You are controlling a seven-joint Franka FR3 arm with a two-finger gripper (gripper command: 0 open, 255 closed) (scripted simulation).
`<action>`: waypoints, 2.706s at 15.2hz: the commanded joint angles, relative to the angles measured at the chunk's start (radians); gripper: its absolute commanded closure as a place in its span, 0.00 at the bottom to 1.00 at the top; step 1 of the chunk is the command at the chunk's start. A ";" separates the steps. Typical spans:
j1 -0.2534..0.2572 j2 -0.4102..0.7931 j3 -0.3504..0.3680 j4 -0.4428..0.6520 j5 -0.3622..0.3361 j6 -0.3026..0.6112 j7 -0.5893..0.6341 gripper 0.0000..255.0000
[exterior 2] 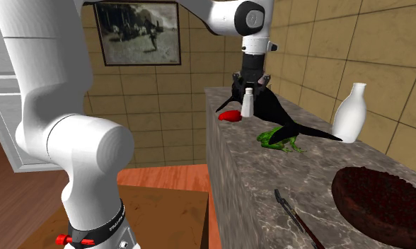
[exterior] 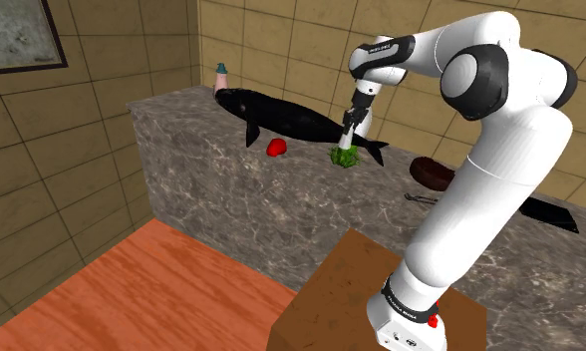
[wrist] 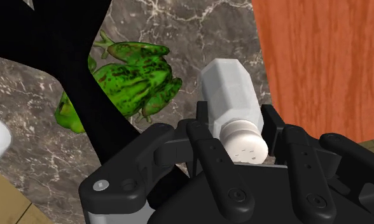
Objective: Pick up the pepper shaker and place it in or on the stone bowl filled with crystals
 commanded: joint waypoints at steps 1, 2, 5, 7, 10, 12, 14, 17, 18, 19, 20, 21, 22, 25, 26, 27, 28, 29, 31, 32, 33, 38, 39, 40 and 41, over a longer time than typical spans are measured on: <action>0.001 -0.007 0.000 0.019 -0.005 -0.025 0.005 1.00; 0.001 -0.010 0.001 0.030 -0.007 -0.038 0.007 1.00; 0.001 -0.015 0.001 0.065 -0.011 -0.077 0.013 1.00; -0.010 -0.020 -0.010 0.069 -0.013 -0.088 -0.008 1.00; -0.044 -0.026 -0.045 0.070 -0.014 -0.099 -0.076 1.00; -0.068 -0.024 -0.069 0.076 -0.012 -0.108 -0.124 1.00; -0.092 -0.017 -0.094 0.087 -0.006 -0.118 -0.173 1.00; -0.130 0.003 -0.131 0.112 0.008 -0.135 -0.251 1.00; -0.144 0.012 -0.143 0.123 0.015 -0.142 -0.278 1.00; -0.158 0.023 -0.155 0.136 0.023 -0.149 -0.306 1.00; -0.173 0.035 -0.168 0.149 0.032 -0.156 -0.334 1.00; -0.188 0.049 -0.179 0.164 0.042 -0.164 -0.362 1.00; -0.205 0.064 -0.191 0.180 0.053 -0.172 -0.391 1.00; -0.259 0.118 -0.223 0.237 0.092 -0.201 -0.479 1.00; -0.280 0.138 -0.232 0.259 0.108 -0.212 -0.509 1.00; -0.302 0.161 -0.240 0.283 0.124 -0.224 -0.538 1.00; -0.326 0.184 -0.247 0.308 0.140 -0.236 -0.568 1.00; -0.352 0.208 -0.253 0.334 0.158 -0.249 -0.597 1.00; -0.407 0.260 -0.262 0.393 0.195 -0.278 -0.654 1.00; -0.437 0.287 -0.264 0.425 0.214 -0.294 -0.681 1.00; -0.469 0.316 -0.265 0.460 0.233 -0.311 -0.707 1.00; -0.653 0.469 -0.254 0.669 0.329 -0.410 -0.819 1.00; -0.695 0.503 -0.248 0.722 0.349 -0.434 -0.836 1.00; -0.740 0.538 -0.240 0.779 0.368 -0.459 -0.852 1.00; -0.766 0.558 -0.236 0.812 0.379 -0.473 -0.859 1.00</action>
